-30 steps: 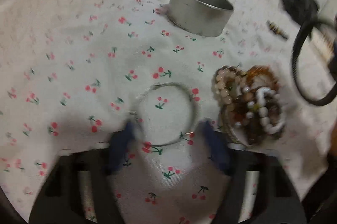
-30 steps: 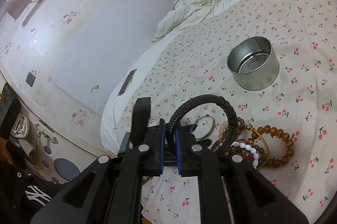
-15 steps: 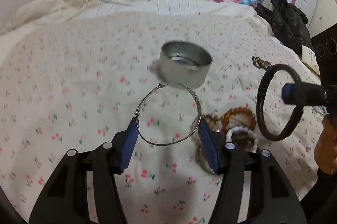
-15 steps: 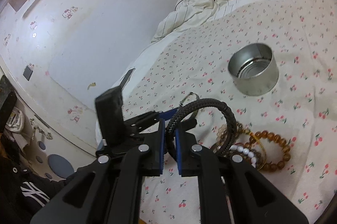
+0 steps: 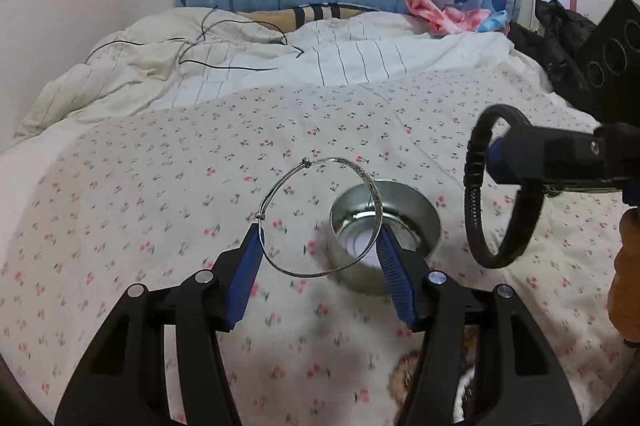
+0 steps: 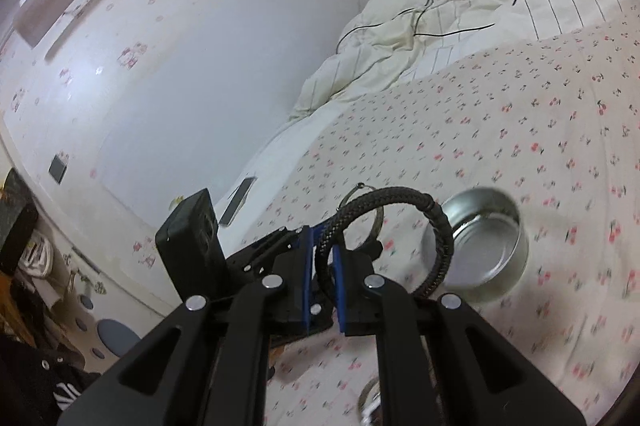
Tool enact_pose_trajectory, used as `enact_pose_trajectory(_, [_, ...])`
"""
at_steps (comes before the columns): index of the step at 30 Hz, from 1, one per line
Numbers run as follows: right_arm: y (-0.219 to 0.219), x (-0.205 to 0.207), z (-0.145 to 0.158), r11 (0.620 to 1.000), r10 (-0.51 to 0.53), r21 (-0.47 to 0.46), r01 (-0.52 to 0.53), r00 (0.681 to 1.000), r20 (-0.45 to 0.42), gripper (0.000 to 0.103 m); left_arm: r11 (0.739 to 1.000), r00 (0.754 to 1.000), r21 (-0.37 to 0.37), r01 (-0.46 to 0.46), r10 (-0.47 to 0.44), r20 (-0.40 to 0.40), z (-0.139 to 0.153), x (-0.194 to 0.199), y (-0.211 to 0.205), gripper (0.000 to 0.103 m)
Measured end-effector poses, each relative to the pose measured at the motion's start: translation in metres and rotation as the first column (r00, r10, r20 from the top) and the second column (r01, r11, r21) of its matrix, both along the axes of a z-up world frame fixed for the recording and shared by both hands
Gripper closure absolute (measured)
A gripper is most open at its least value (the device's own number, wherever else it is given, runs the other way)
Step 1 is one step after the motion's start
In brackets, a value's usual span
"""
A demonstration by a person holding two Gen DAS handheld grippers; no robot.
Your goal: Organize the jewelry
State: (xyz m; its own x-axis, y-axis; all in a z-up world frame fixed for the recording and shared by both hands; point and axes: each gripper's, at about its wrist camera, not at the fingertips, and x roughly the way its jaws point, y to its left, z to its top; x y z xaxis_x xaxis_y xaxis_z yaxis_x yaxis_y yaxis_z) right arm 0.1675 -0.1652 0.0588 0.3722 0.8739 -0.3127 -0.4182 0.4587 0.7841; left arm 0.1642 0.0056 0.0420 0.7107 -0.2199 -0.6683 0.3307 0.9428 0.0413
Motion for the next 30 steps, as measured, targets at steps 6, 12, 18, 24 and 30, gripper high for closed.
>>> enact_pose_trajectory(6, [0.001, 0.039, -0.025, 1.0, 0.003, -0.02, -0.004, 0.999, -0.05, 0.091, 0.996, 1.0, 0.087, 0.025, -0.023, -0.014, -0.017, 0.024, -0.016, 0.048])
enact_pose_trajectory(12, [-0.006, 0.051, -0.052, 0.996, -0.014, -0.087, 0.004, 0.994, -0.108, 0.091, 0.976, 0.999, 0.215, 0.034, -0.034, -0.003, -0.031, 0.033, -0.035, 0.048])
enact_pose_trajectory(18, [-0.003, 0.05, -0.063, 0.988, -0.019, -0.153, -0.002, 0.991, -0.134, 0.055, 0.958, 0.997, 0.275, 0.081, -0.077, -0.023, -0.038, 0.03, -0.05, 0.044])
enact_pose_trajectory(24, [0.003, 0.045, -0.053, 0.975, -0.023, -0.221, -0.004, 0.993, -0.119, 0.05, 0.963, 0.996, 0.254, 0.09, -0.09, -0.011, -0.027, 0.022, -0.048, 0.031])
enact_pose_trajectory(30, [0.002, 0.044, -0.051, 0.963, -0.059, -0.267, 0.026, 0.991, -0.118, 0.049, 0.975, 0.995, 0.202, 0.095, -0.093, -0.021, -0.021, 0.023, -0.043, 0.027])
